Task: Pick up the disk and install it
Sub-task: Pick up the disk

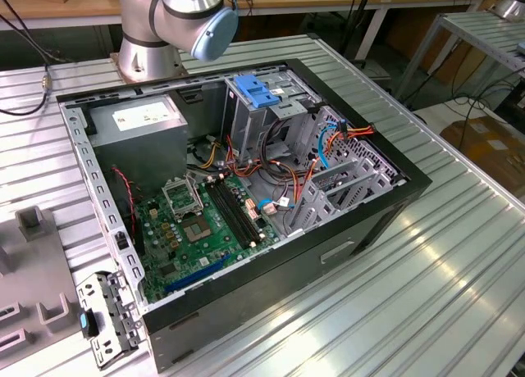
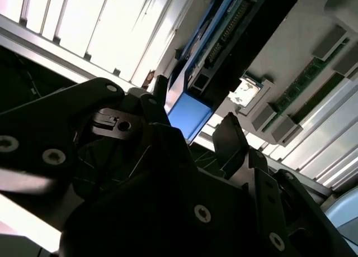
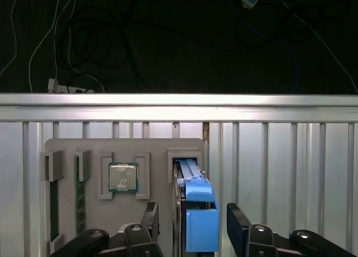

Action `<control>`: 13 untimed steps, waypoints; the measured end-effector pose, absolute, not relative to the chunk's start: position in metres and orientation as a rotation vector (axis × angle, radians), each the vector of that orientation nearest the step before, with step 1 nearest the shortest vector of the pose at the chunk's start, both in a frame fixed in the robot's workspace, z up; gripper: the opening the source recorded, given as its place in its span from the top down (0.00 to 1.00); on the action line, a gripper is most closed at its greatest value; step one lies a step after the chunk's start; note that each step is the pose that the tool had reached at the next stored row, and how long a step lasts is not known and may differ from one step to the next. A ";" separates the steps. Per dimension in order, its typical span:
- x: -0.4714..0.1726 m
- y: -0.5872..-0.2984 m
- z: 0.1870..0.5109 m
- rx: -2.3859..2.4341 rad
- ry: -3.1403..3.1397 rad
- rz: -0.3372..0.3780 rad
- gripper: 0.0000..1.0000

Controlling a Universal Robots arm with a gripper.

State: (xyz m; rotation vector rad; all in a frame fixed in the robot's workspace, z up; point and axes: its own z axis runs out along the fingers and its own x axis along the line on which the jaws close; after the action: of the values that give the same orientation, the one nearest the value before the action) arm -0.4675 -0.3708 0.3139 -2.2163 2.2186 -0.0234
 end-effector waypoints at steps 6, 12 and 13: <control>-0.469 -0.371 0.306 -2.208 2.210 -0.006 0.40; -0.469 -0.371 0.302 -2.209 2.211 -0.006 0.40; -0.469 -0.371 0.302 -2.209 2.211 -0.006 0.40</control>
State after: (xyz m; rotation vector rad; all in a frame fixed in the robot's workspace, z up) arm -0.4692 -0.3708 0.3022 -2.2085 2.2107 -0.0056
